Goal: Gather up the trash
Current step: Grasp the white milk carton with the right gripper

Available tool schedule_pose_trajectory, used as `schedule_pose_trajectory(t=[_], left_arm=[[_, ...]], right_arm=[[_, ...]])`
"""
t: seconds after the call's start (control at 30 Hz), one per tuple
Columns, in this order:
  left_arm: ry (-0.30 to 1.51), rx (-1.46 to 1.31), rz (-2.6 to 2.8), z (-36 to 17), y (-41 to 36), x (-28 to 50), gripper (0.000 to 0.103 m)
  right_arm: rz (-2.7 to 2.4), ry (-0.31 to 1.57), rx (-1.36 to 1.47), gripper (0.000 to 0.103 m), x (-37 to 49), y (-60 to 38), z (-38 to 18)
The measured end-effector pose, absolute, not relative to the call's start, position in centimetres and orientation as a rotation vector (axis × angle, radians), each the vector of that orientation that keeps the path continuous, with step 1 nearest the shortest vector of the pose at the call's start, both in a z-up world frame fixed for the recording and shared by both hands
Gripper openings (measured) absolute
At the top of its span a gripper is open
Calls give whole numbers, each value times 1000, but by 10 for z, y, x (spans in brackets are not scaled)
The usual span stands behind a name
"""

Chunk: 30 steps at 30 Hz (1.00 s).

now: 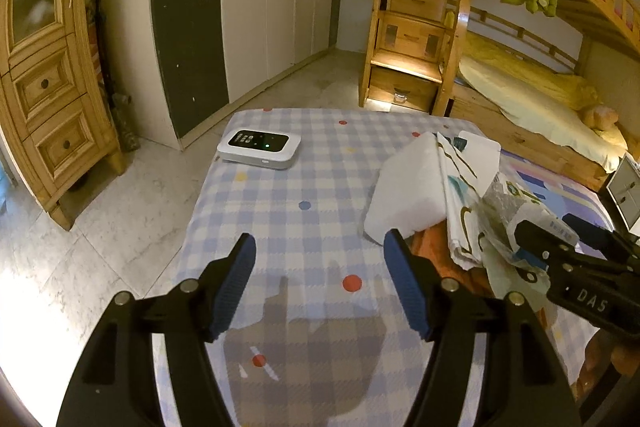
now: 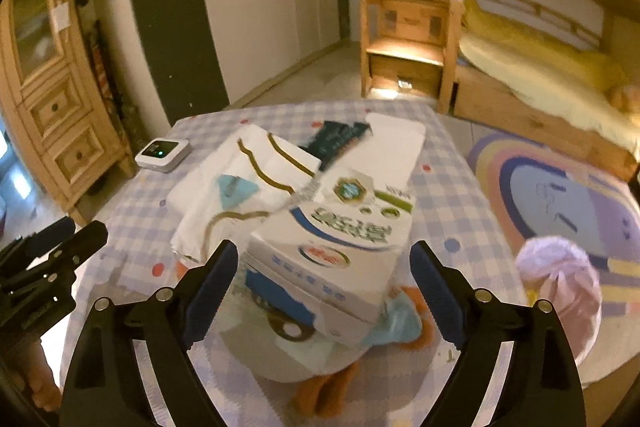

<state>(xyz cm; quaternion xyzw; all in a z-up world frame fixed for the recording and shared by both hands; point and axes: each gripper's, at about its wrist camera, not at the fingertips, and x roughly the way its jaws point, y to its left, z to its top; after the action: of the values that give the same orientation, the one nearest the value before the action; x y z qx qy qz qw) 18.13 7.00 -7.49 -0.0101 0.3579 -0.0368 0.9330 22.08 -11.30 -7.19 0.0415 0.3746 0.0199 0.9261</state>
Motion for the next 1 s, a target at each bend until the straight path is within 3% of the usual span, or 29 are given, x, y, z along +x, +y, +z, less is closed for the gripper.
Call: schedule_pose_trajectory(t=[0.07, 0.1, 0.13, 0.3, 0.63, 0.8, 1.0], left_arm=[[730, -16, -84, -75, 67, 179, 65], [727, -13, -90, -75, 65, 178, 65], [725, -10, -95, -74, 63, 177, 65], [721, 12, -120, -75, 49, 173, 65], [688, 55, -191, -74, 22, 157, 65], [680, 60, -267, -73, 5, 153, 64], [701, 17, -359, -72, -13, 157, 52]], right_arm=[[47, 775, 102, 85, 219, -119, -73], [50, 778, 102, 77, 218, -120, -74], [49, 782, 93, 75, 219, -121, -74], [79, 790, 70, 74, 221, -123, -77], [63, 596, 41, 71, 185, -156, -49], [5, 635, 60, 71, 180, -183, -55], [-20, 701, 34, 71, 176, -188, -67]])
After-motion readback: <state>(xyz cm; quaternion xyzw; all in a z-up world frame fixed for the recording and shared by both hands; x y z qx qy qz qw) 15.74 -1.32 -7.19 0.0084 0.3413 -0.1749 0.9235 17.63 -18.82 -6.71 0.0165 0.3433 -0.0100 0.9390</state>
